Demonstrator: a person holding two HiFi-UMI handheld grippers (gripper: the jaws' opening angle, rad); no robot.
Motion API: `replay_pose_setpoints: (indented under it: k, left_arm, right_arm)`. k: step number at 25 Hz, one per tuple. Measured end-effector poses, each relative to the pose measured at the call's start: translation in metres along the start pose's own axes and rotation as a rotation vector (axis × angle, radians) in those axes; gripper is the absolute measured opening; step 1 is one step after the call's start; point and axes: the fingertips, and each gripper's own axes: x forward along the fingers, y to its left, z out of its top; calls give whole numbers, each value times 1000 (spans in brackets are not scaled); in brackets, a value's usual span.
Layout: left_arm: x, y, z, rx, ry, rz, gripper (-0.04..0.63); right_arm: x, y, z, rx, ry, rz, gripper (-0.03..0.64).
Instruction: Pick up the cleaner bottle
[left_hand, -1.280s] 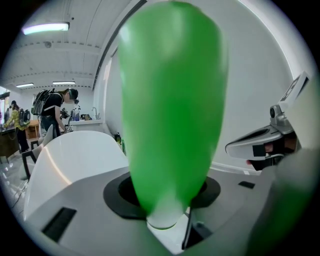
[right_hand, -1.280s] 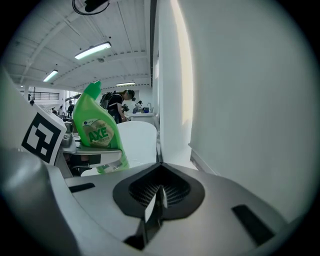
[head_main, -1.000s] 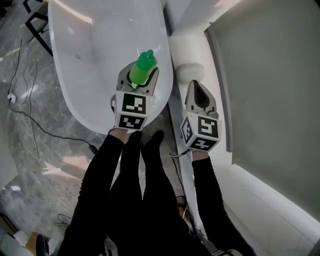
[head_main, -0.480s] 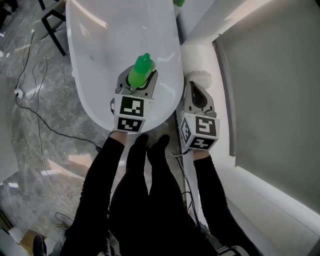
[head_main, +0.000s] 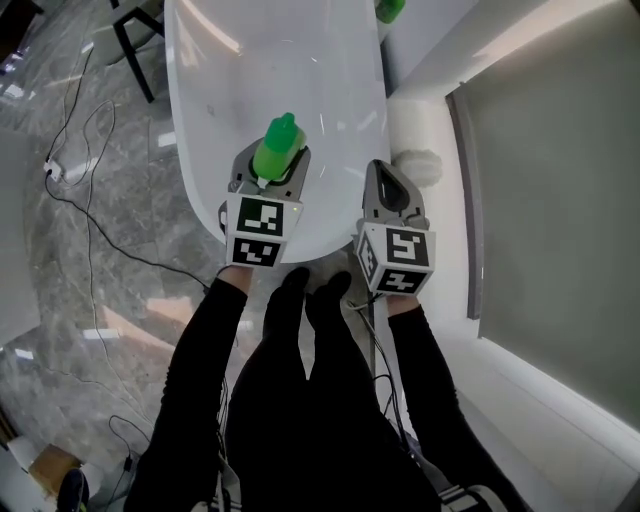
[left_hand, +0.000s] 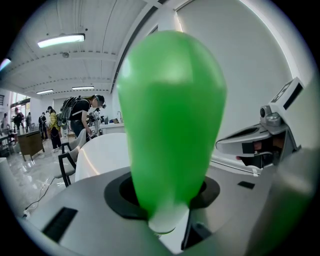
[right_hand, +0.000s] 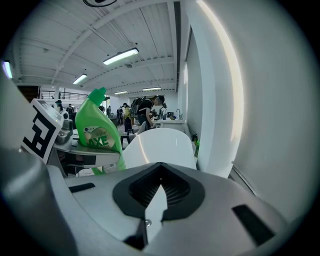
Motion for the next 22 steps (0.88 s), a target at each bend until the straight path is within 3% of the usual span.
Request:
replay_pose_setpoints:
  k: [22]
  left_arm:
    - [-45,31,2,-9,11,49,189]
  right_arm:
    - [-7,52,20,-29,-22,73,2]
